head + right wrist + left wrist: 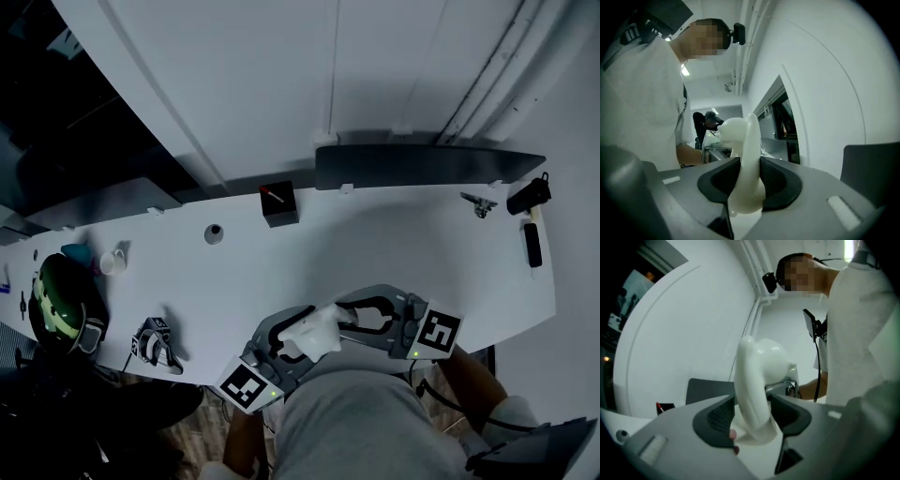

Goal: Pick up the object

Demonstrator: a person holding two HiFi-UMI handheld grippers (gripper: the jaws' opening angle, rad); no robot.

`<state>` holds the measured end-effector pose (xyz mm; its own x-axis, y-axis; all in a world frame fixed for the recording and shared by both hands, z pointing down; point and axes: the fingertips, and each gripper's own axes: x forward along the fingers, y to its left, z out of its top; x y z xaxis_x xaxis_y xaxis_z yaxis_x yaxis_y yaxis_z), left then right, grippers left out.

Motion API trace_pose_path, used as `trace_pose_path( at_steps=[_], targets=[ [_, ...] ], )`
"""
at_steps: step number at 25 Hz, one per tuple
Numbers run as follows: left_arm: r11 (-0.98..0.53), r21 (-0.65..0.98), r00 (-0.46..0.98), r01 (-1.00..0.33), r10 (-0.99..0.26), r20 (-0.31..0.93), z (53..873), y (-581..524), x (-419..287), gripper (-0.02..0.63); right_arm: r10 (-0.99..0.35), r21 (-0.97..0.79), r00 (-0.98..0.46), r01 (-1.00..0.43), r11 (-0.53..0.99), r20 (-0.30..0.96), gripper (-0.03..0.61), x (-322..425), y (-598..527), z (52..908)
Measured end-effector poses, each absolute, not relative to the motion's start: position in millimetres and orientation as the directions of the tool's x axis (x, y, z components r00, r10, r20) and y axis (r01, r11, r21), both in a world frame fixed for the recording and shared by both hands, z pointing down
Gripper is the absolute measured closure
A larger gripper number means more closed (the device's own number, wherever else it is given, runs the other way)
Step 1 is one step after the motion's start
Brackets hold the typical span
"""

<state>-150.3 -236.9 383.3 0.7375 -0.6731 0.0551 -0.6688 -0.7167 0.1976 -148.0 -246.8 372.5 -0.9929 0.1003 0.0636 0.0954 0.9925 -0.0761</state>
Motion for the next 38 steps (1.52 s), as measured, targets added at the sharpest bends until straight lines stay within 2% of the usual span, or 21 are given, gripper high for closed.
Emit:
trace_pose_path(
  at_steps=[3, 7, 13, 17, 20, 22, 24, 27, 32, 38],
  targets=[
    [-0.740, 0.146, 0.753, -0.656, -0.655, 0.062, 376, -230, -142, 0.402, 0.122, -0.073, -0.991, 0.118, 0.990, 0.053, 0.442, -145, -239, 366],
    [-0.744, 0.199, 0.762, -0.638, -0.647, 0.024, 371, -221, -142, 0.432, 0.156, -0.051, -0.985, 0.153, 0.987, 0.069, 0.442, -141, -230, 362],
    [-0.687, 0.195, 0.698, -0.700, -0.716, -0.017, 367, -218, -155, 0.453, 0.125, 0.022, -0.957, 0.136, 0.990, 0.263, 0.436, -139, -225, 379],
    [-0.624, 0.222, 0.623, -0.749, -0.778, -0.081, 360, -221, -177, 0.474, 0.075, 0.047, -0.962, 0.091, 0.995, 0.262, 0.436, -137, -227, 377],
    [-0.542, 0.185, 0.535, -0.820, -0.840, -0.089, 358, -226, -193, 0.474, 0.002, 0.035, -0.992, 0.007, 0.999, 0.130, 0.439, -139, -235, 354],
    [-0.468, 0.139, 0.464, -0.873, -0.884, -0.063, 362, -228, -202, 0.474, -0.076, 0.084, -0.969, -0.058, 0.995, 0.234, 0.479, -129, -242, 364],
    [-0.399, 0.096, 0.397, -0.912, -0.917, -0.043, 367, -228, -207, 0.474, -0.212, 0.185, -0.909, -0.153, 0.971, 0.360, 0.575, -119, -255, 382],
    [-0.336, 0.100, 0.335, -0.936, -0.942, -0.030, 374, -228, -208, 0.474, -0.370, 0.288, -0.856, -0.276, 0.917, 0.359, 0.577, -123, -265, 389],
    [-0.316, 0.101, 0.311, -0.943, -0.948, -0.065, 380, -226, -204, 0.474, -0.458, 0.344, -0.826, -0.347, 0.873, 0.329, 0.577, -139, -257, 390],
    [-0.361, 0.175, 0.355, -0.916, -0.932, -0.069, 393, -224, -200, 0.476, -0.550, 0.336, -0.755, -0.445, 0.830, 0.358, 0.577, -133, -254, 399]
  ],
)
